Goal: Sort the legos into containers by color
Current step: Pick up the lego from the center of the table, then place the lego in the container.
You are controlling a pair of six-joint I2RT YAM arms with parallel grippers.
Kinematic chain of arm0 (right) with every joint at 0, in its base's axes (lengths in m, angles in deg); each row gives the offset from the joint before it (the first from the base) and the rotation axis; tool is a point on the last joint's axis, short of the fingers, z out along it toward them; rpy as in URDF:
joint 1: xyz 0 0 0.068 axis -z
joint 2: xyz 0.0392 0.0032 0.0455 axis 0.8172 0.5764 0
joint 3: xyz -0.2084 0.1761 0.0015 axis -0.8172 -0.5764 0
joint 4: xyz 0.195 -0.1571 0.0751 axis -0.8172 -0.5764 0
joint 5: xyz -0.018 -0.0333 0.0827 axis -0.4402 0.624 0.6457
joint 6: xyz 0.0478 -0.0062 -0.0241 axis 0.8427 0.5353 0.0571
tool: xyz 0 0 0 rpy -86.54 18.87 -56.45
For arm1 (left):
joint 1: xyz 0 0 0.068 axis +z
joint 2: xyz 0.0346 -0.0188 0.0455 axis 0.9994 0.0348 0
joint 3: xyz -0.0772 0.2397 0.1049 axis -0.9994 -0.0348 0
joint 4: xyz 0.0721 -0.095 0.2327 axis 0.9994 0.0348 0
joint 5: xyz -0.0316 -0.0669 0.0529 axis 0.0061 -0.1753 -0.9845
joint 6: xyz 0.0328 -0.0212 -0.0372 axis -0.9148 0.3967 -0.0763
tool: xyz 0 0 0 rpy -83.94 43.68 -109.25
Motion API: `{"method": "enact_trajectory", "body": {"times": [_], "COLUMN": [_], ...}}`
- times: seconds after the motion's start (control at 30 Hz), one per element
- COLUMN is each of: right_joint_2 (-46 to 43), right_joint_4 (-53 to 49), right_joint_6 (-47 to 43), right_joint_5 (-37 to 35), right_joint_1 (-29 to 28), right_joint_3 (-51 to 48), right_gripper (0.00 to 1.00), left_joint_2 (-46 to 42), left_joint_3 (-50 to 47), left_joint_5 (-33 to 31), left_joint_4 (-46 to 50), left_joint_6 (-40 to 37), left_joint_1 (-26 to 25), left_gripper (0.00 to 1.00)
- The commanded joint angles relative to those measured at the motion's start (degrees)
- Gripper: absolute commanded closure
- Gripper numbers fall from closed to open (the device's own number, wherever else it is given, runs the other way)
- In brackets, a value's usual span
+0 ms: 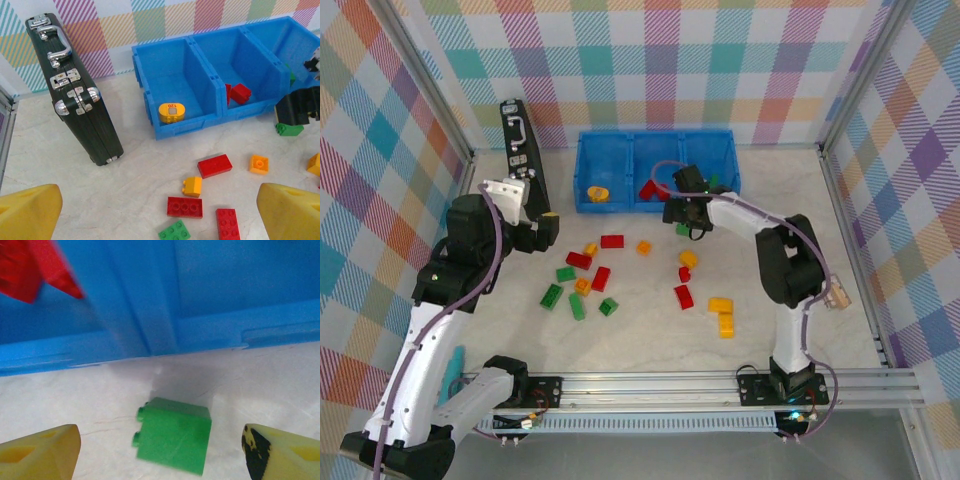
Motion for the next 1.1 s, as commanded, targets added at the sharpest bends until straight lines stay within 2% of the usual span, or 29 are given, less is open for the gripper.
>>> {"method": "enact_trajectory", "body": {"times": [0.0,0.13,0.3,0.47,0.6,0.8,0.9,1.07], "right_joint_2": [2.77,4.9,5.85,5.66,2.95,-8.25,-12.43,-11.66], "right_joint_4": [0.48,-1.0,-0.68,-1.35,-5.06,-10.8,-10.16,-5.77], "right_joint_6": [1.58,1.64,1.86,1.47,-1.03,-7.59,-11.78,-19.49], "right_joint_5": [-0.76,-1.97,-1.75,-1.44,-1.15,-2.84,-3.97,-7.16], "right_joint_1": [0.13,0.54,1.38,1.62,1.69,4.08,5.7,6.65], "right_joint_3": [1.61,2.69,1.53,0.61,-0.01,-1.66,-0.36,3.89], "right_gripper": [0.16,0.17,0.27,0.55,0.67,0.71,0.71,0.7], "left_joint_2": [0.99,1.54,2.6,3.99,3.57,3.02,3.12,2.95], "left_joint_3": [0.55,0.55,0.38,0.88,0.82,0.81,1.16,1.12], "left_joint_5": [1.03,1.15,1.98,2.64,1.84,0.86,1.03,1.62], "left_joint_4": [0.75,0.69,0.33,0.68,0.6,0.68,0.64,0.2], "left_joint_6": [0.38,0.4,0.46,0.47,0.33,0.04,0.38,0.58], "left_joint_1": [0.78,0.78,0.78,0.78,0.78,1.37,1.87,2.8], "left_gripper": [0.0,0.0,0.0,0.0,0.0,0.0,0.0,0.0]}}
